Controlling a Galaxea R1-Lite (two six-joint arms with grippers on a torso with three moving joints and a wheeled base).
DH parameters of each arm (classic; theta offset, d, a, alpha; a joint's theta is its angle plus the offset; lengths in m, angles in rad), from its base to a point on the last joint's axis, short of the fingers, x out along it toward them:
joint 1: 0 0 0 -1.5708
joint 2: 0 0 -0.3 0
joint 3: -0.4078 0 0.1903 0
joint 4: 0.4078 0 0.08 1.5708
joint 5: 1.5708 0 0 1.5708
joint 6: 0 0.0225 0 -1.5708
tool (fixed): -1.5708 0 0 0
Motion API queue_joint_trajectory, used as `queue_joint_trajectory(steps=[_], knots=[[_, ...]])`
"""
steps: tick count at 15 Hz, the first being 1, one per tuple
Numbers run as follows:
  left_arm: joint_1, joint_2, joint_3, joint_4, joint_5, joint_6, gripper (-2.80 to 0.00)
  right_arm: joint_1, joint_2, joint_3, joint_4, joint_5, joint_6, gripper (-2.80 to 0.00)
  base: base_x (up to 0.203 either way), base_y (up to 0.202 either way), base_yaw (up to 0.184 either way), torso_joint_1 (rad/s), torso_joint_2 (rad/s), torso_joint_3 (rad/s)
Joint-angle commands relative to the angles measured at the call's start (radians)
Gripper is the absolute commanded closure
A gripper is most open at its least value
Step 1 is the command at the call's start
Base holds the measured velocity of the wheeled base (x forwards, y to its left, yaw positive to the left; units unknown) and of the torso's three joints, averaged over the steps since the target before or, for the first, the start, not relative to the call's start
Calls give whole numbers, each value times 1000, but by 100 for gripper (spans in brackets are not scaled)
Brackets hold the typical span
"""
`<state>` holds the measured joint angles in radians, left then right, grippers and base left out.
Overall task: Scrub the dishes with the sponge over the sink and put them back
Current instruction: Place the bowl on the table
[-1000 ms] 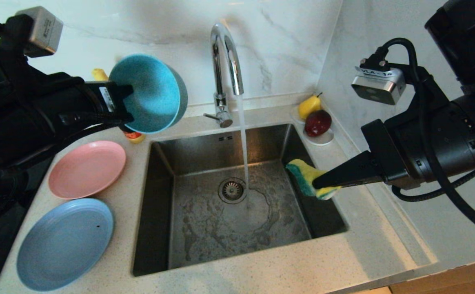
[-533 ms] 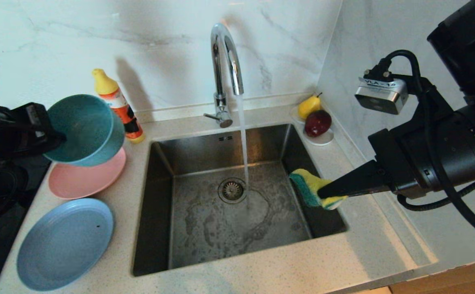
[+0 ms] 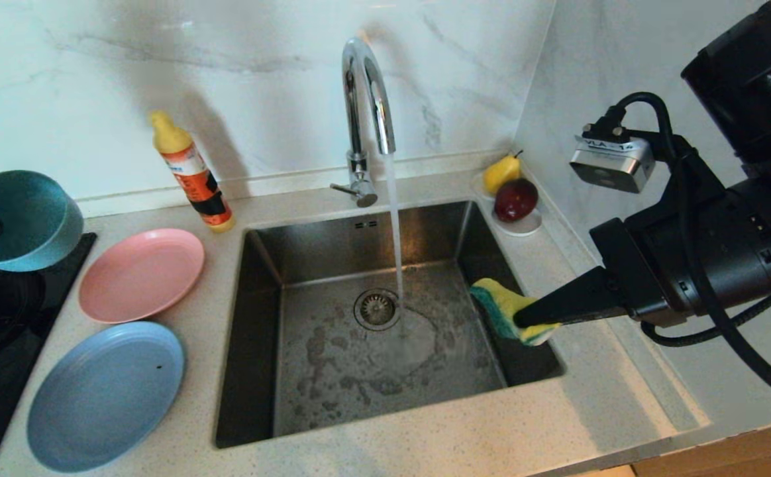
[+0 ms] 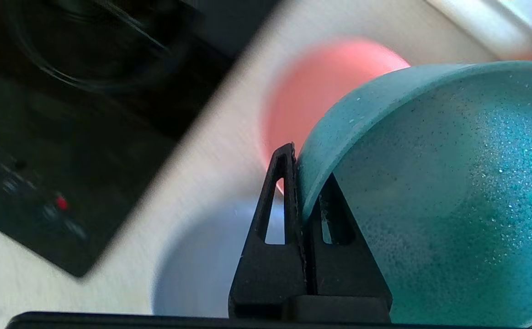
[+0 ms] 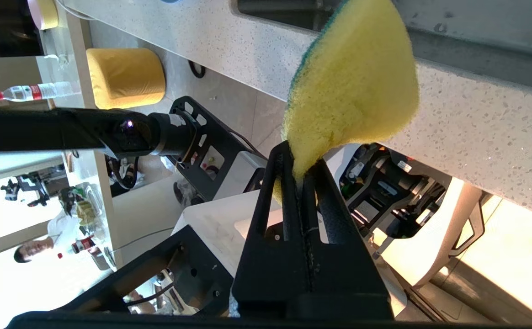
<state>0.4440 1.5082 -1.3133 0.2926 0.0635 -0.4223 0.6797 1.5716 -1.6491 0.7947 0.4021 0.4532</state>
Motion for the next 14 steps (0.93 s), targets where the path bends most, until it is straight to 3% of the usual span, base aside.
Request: queue_joint_trajectory(steps=[1,5,8,14], knots=[[110,141,-22,-28,-23,-12,0,1,16,2,3,2,2,0,0,0,0,0,0,0],[243,306,-111,-35,-103,-79,0,1,20,8,4,5,1,0,0,0,0,0,0,0],[332,419,-217,-20,-116,-120,0,1,8,17,5,6,-1,0,0,0,0,0,0,0],[428,556,-306,44,-140,-195,0,9,-19,12,5,1,-4,0,0,0,0,0,0,0]])
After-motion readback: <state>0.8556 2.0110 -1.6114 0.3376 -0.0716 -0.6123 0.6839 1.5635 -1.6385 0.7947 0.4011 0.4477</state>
